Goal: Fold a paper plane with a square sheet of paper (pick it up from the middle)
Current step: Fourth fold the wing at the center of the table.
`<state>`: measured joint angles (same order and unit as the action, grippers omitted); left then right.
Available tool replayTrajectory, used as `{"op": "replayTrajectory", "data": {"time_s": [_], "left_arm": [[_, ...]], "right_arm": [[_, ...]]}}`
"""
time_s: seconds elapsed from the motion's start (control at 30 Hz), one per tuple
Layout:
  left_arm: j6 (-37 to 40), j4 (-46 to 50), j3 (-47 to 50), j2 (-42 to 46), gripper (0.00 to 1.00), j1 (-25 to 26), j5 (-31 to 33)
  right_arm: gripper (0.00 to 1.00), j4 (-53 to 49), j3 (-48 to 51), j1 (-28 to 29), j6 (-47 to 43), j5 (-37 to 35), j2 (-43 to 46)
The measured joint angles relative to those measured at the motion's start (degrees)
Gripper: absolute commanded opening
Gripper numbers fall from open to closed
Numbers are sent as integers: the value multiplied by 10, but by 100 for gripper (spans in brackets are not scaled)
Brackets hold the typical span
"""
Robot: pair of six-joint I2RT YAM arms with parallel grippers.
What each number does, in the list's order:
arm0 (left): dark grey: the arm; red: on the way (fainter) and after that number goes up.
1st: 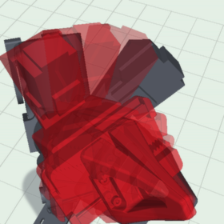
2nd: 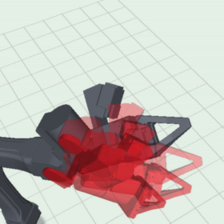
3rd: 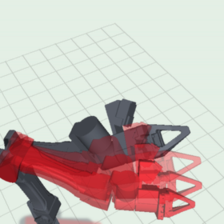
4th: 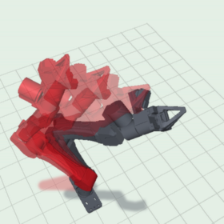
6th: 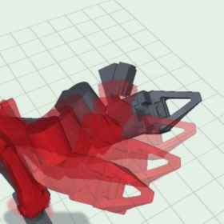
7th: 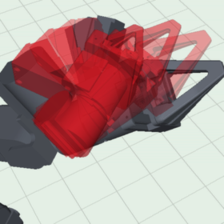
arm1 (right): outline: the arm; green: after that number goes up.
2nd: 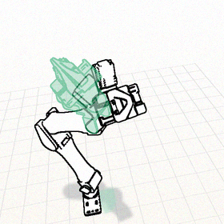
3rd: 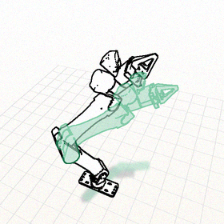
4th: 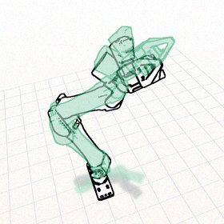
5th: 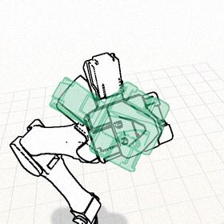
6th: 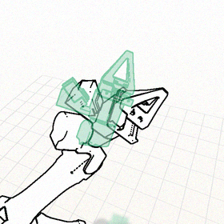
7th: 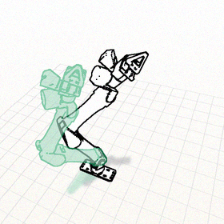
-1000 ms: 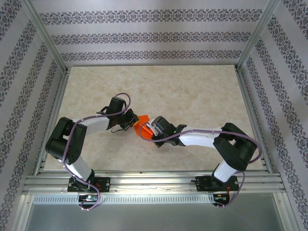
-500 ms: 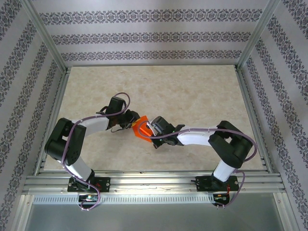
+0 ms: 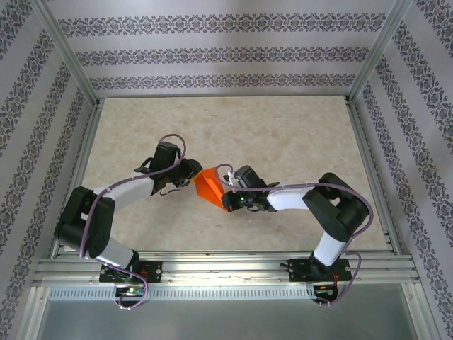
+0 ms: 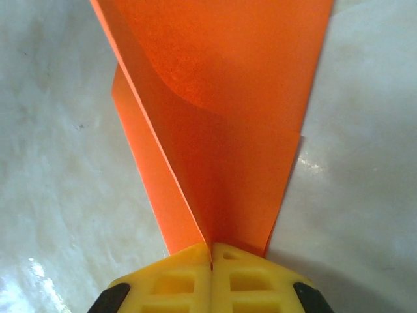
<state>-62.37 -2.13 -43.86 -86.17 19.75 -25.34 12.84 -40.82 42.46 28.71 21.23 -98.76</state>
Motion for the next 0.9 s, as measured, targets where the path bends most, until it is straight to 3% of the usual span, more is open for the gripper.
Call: {"op": "replayTrajectory", "data": {"time_s": [0.23, 0.6, 0.9], "left_arm": [[0, -3, 15, 5, 34, 0, 1], [-16, -53, 20, -10, 16, 0, -31], [-26, -141, 21, -60, 9, 4, -77]], "right_arm": [[0, 73, 17, -23, 63, 68, -18], [1, 159, 64, -26, 128, 71, -18], [0, 219, 86, -34, 175, 81, -27]]}}
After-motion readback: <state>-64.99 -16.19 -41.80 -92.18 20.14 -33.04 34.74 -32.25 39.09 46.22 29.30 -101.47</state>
